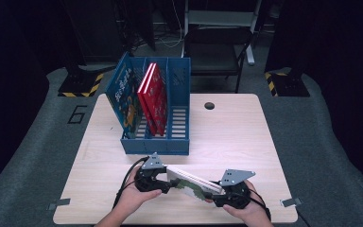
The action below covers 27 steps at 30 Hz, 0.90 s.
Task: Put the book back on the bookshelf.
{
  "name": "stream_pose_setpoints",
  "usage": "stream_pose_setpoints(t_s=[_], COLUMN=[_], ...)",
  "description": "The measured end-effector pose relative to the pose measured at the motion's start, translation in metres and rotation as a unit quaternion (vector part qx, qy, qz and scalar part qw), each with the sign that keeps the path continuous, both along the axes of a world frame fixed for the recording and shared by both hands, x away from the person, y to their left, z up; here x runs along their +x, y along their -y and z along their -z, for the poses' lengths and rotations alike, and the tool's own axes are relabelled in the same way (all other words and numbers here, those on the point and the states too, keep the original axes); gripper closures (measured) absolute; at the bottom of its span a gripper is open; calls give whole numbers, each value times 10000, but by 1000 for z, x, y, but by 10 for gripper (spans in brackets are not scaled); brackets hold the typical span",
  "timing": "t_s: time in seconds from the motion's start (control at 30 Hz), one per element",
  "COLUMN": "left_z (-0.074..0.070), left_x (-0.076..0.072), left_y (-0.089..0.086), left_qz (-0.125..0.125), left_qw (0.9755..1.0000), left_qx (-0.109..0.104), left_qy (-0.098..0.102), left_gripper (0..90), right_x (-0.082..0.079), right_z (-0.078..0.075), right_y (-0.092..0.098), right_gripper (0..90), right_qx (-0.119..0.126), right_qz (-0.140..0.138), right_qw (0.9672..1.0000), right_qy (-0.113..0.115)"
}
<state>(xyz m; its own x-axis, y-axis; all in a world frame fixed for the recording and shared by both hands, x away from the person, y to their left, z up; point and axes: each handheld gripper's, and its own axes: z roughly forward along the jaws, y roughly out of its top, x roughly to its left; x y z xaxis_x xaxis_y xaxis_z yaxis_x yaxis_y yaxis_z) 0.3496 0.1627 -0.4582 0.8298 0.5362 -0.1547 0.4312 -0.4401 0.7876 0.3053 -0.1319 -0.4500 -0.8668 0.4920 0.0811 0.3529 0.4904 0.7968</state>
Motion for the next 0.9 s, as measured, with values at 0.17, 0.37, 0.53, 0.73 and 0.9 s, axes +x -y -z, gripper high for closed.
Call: stream_pose_setpoints(t_s=[0.17,0.37,0.53,0.73,0.9], left_z=[-1,1,0,1,0], left_x=[3,8,9,8,6], left_y=[0,3,5,8,8], left_qz=[79,171,193,123,144], left_qw=[9999,9997,9996,9998,9998], left_qx=[-69,-123,-163,-120,-93], left_qy=[11,-114,-113,-55,-38], left_gripper=[360,317,318,321,337], right_x=[-1,-2,-2,-2,-2], right_z=[0,1,3,6,8], right_y=[6,8,12,17,20], right_gripper=[601,604,592,587,666], right_qx=[-58,-78,-87,-167,-277], right_qz=[-43,-117,-59,-19,19], right_qw=[10000,9999,9999,9997,9996], right_qy=[-60,-70,-98,-170,-114])
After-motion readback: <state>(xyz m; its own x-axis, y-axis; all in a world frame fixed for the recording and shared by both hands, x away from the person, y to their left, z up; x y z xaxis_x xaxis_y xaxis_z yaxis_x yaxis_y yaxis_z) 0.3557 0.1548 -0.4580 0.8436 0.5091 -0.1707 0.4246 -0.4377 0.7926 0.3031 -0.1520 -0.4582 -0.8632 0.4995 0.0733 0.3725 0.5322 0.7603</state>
